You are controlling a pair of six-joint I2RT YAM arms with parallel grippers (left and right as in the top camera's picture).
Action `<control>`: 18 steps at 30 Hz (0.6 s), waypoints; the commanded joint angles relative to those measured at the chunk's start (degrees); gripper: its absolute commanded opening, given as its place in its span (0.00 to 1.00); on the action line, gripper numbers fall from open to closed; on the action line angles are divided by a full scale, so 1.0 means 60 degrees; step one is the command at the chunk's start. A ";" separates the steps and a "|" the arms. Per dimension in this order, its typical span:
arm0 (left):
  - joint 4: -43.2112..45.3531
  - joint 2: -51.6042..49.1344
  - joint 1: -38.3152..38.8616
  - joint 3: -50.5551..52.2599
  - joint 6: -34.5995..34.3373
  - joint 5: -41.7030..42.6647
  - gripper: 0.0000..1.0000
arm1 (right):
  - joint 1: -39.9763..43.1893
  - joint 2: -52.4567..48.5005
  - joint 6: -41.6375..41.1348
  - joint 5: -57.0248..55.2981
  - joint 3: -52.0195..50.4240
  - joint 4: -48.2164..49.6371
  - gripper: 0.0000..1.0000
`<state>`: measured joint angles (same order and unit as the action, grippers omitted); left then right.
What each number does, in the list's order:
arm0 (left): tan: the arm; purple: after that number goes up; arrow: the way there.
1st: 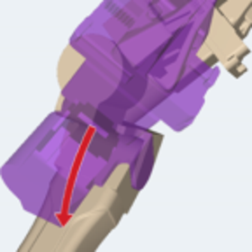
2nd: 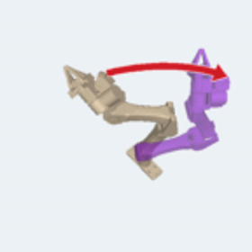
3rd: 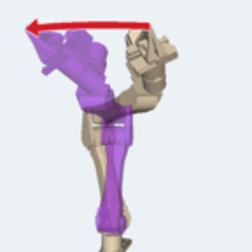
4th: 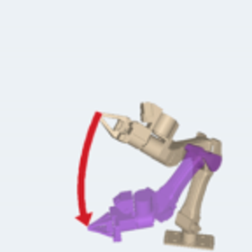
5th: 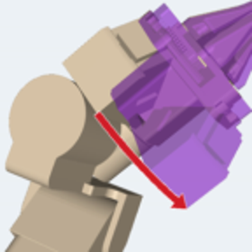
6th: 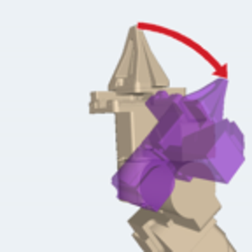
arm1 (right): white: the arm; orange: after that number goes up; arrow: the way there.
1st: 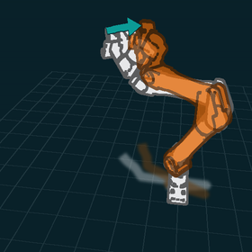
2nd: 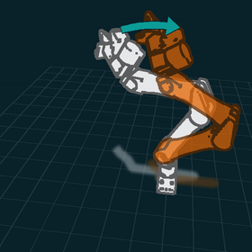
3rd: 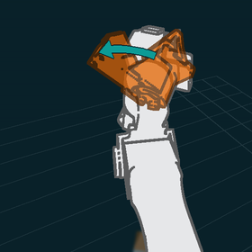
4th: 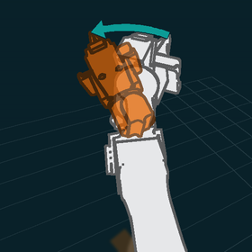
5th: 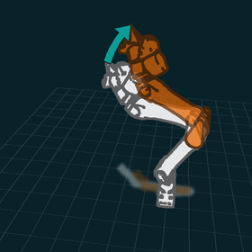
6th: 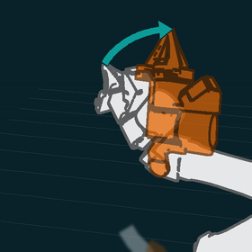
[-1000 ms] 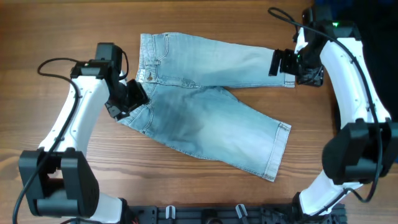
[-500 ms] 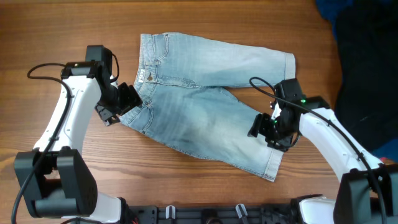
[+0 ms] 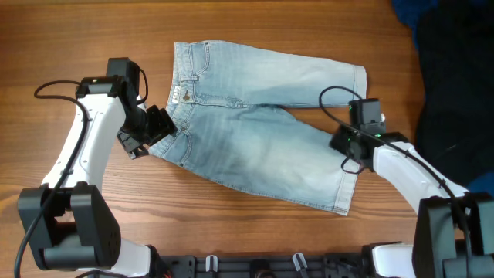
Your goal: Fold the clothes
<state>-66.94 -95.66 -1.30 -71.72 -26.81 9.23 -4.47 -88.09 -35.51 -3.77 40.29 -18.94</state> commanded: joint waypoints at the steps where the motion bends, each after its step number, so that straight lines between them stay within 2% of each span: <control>1: -0.0069 0.0015 -0.0033 -0.0073 0.0153 -0.0022 0.76 | 0.0732 -0.0160 0.0674 -0.0302 0.0033 0.0535 0.38; 3: -0.0066 0.0015 -0.0033 -0.0073 0.0153 -0.0022 0.76 | 0.1035 -0.0160 0.1570 -0.0251 0.0084 0.1155 0.39; 5: -0.0098 0.0015 -0.0033 -0.0073 0.0153 -0.0022 0.76 | 0.1107 -0.0138 0.2269 0.0572 0.0561 0.0623 0.43; 8: -0.0102 0.0015 -0.0033 -0.0073 0.0153 -0.0022 0.77 | 0.1096 0.0364 0.2422 0.0754 0.2120 -0.2135 0.56; 11: -0.0062 0.0015 -0.0033 -0.0073 0.0157 -0.0025 0.77 | 0.1086 0.0688 0.2412 0.2342 0.2415 -0.3821 0.56; 13: -0.0015 0.0015 -0.0036 -0.0073 0.0153 -0.0025 0.77 | 0.0878 0.0550 0.2386 0.2397 0.2109 -0.4772 0.56; 15: 0.0004 0.0015 -0.0036 -0.0073 0.0157 -0.0025 0.78 | 0.0466 0.0521 0.2178 0.2433 0.1435 -0.4568 0.56; 18: 0.0011 0.0015 -0.0033 -0.0073 0.0153 -0.0025 0.78 | -0.0306 0.0521 0.1362 0.2601 0.0066 -0.3344 0.57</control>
<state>-66.98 -95.66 -1.30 -71.72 -26.81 9.23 -4.08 -84.53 -23.86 10.00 44.86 -41.21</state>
